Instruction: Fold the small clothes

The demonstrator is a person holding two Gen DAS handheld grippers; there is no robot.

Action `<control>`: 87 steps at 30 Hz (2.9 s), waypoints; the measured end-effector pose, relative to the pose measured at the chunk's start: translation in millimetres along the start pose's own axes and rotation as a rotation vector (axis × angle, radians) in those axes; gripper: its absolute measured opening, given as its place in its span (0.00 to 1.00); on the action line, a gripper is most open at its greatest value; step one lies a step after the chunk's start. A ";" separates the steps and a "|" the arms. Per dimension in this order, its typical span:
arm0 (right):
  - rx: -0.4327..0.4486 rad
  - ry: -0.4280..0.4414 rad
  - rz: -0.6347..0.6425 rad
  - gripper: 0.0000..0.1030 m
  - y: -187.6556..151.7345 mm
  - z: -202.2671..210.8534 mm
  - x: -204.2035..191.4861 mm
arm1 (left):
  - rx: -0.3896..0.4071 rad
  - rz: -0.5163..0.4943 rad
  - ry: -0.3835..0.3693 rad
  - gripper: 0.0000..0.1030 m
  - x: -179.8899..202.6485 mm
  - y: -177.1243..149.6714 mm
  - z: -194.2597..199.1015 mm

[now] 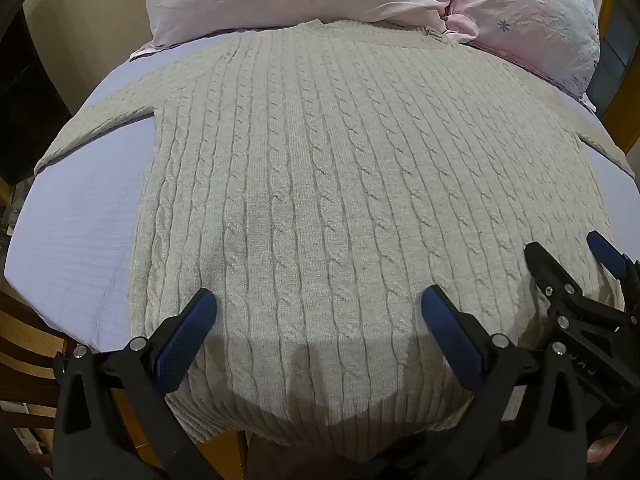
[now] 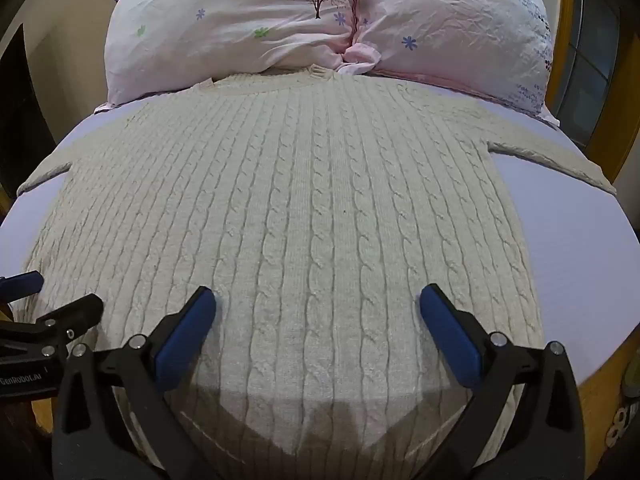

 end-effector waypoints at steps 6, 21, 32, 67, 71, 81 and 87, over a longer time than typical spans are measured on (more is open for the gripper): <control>-0.005 -0.002 0.002 0.98 -0.1 -0.2 0.2 | -0.002 0.001 0.000 0.99 0.0 -0.1 -0.1; -0.006 -0.002 0.003 0.98 -0.2 -0.8 0.6 | 0.000 0.000 -0.001 0.99 0.0 0.0 0.0; -0.006 -0.003 0.003 0.98 -0.2 -1.0 1.0 | 0.000 0.000 -0.001 0.99 0.0 0.1 0.0; -0.017 0.002 0.002 0.98 -1.5 -4.5 -0.2 | 0.015 0.000 -0.003 0.99 0.0 0.8 1.3; -0.024 0.005 0.006 0.98 -0.6 -5.1 1.4 | 0.024 -0.002 -0.005 0.99 -0.1 1.8 3.0; -0.020 0.002 0.010 0.98 0.0 -8.2 -0.6 | 0.035 -0.003 -0.008 0.99 -1.8 -0.2 5.1; -0.007 -0.001 0.015 0.98 -0.6 -9.1 -1.0 | 0.042 -0.003 -0.011 0.99 -2.4 0.7 5.9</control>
Point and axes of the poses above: each gripper's, at about its wrist camera, not at the fingertips, and z roughly against the way its jaws point, x to its right, y to its top, the point moved 5 cm from there along -z, roughly the way its jaws point, and after that the axes turned 15 degrees about z, right-handed, at the moved point
